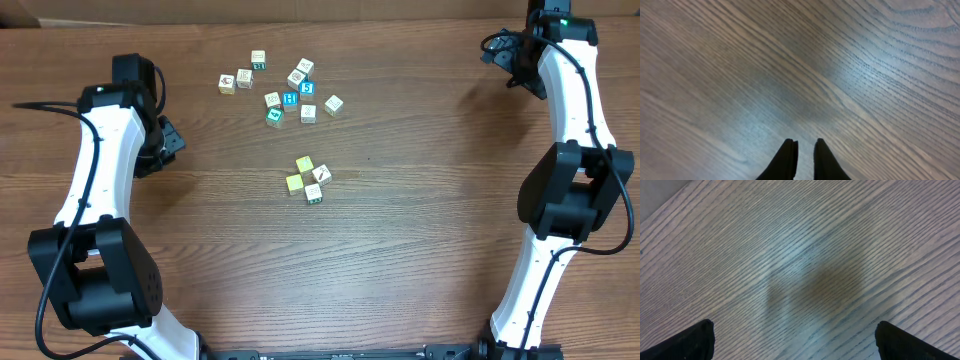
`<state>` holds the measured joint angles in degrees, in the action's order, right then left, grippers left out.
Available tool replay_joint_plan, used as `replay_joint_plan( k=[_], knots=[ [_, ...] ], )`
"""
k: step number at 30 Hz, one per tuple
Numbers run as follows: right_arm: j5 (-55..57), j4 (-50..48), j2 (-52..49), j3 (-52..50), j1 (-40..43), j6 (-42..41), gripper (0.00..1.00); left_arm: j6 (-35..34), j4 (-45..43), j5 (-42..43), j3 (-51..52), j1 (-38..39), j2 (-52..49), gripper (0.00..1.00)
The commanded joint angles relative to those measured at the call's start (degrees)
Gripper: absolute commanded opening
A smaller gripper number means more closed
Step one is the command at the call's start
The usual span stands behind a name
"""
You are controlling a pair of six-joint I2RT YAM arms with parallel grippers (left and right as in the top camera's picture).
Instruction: Form a circle
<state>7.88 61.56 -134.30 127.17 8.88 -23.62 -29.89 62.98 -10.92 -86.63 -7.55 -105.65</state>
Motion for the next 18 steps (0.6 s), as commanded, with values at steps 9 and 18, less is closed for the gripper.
replay_joint_plan(
  k=[9, 18],
  knots=[
    [0.46, -0.15, 1.42, 0.72, -0.13, 0.02, 1.00, 0.31, -4.15, 0.24, 5.38, 0.07, 1.40, 0.99],
    [0.46, -0.15, 1.42, 0.72, -0.13, 0.02, 1.00, 0.31, -4.17, 0.24, 5.38, 0.07, 1.40, 1.00]
  ],
)
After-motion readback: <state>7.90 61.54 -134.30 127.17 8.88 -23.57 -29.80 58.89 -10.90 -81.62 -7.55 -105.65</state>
